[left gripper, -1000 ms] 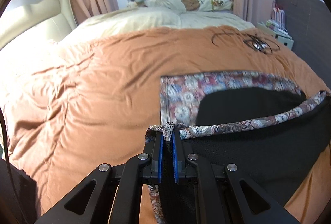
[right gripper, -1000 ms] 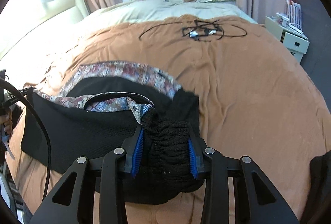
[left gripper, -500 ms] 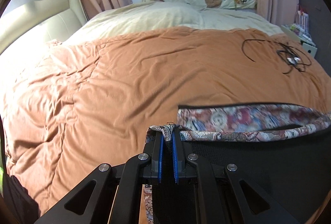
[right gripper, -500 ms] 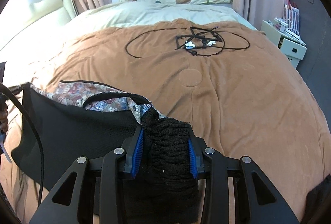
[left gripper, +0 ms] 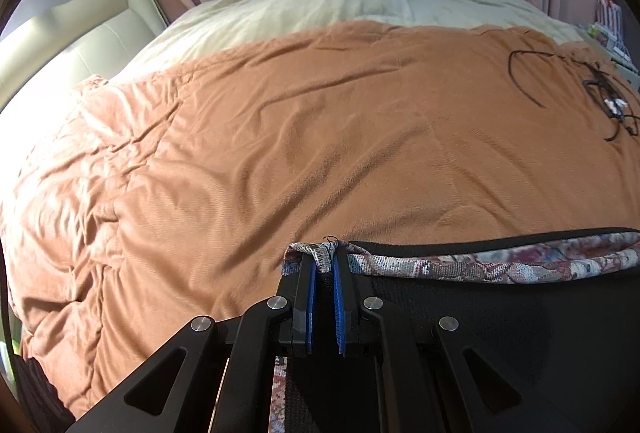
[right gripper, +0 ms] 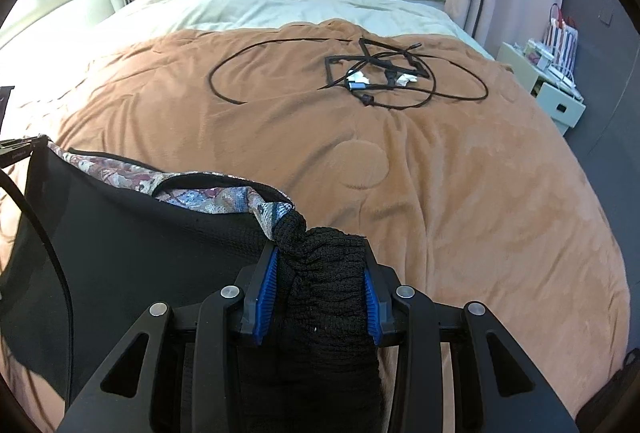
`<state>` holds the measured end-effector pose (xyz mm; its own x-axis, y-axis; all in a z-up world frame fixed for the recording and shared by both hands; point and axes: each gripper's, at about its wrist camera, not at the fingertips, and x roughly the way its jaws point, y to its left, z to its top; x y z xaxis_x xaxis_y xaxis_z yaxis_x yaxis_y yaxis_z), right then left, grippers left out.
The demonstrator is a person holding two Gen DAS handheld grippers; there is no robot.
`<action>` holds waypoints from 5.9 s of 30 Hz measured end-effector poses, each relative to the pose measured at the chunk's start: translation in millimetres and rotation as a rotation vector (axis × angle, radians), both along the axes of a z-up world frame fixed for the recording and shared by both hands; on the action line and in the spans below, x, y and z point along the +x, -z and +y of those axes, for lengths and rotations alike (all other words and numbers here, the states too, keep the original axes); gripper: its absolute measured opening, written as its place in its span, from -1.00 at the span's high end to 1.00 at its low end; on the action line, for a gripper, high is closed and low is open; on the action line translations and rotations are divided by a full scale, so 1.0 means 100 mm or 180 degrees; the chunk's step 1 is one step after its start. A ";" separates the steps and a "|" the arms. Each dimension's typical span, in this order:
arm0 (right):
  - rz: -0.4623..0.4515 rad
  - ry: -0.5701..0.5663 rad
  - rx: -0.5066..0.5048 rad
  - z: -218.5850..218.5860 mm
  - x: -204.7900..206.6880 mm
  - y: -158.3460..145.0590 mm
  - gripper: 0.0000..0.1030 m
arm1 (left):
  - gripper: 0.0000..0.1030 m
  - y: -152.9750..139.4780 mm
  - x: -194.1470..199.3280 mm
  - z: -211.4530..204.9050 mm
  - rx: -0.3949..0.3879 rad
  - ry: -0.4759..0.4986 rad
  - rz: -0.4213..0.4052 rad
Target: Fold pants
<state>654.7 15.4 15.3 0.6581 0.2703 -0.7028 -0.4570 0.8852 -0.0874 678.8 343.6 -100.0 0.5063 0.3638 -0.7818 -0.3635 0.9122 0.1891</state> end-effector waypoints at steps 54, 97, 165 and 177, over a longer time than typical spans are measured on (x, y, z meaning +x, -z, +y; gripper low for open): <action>0.0747 0.0438 0.1954 -1.53 -1.10 0.47 -0.57 | -0.79 -0.54 -2.20 -0.22 -0.0686 0.0136 -0.0125; 0.1243 0.0577 0.2756 -1.72 -0.64 1.07 -0.23 | 0.16 0.52 -2.76 -0.19 -0.1864 -0.0284 -0.0130; 0.1241 0.0684 0.2557 -1.80 -0.89 1.02 0.77 | 0.73 0.23 -2.87 -0.04 -0.1995 -0.0474 -0.0326; 0.1276 0.0636 0.2570 -1.83 -0.85 1.06 0.77 | -0.27 0.12 -2.85 0.09 -0.2154 -0.0693 -0.0670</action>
